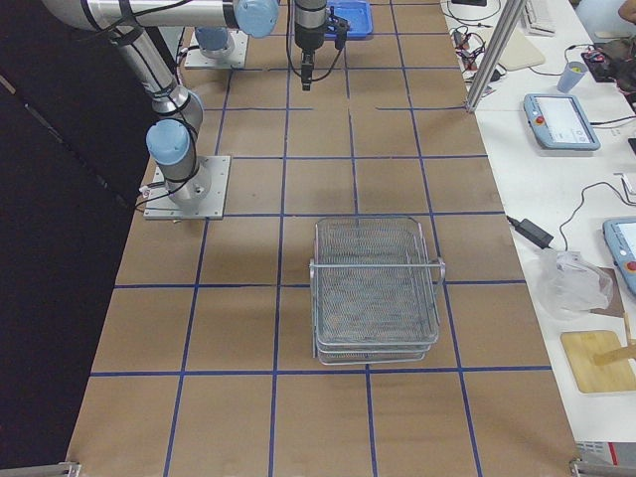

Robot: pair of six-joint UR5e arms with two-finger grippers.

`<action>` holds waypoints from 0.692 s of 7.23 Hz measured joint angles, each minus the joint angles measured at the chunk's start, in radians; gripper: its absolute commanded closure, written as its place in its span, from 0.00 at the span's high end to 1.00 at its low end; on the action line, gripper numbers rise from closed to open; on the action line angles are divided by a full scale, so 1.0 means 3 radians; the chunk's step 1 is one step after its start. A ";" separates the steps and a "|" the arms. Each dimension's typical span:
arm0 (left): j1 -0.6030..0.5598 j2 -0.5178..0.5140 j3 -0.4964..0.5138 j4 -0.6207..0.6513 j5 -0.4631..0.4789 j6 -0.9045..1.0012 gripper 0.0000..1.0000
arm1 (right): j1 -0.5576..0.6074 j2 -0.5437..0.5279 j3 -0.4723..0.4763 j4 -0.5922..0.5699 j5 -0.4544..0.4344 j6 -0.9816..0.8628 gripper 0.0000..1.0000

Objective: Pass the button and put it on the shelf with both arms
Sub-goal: 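Lower the left gripper toward the red-capped button in the blue tray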

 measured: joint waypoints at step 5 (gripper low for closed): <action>0.0730 -0.0572 -0.0417 0.0984 -0.0003 0.0947 1.00 | -0.0006 0.0000 -0.0003 -0.0007 0.0008 -0.0007 1.00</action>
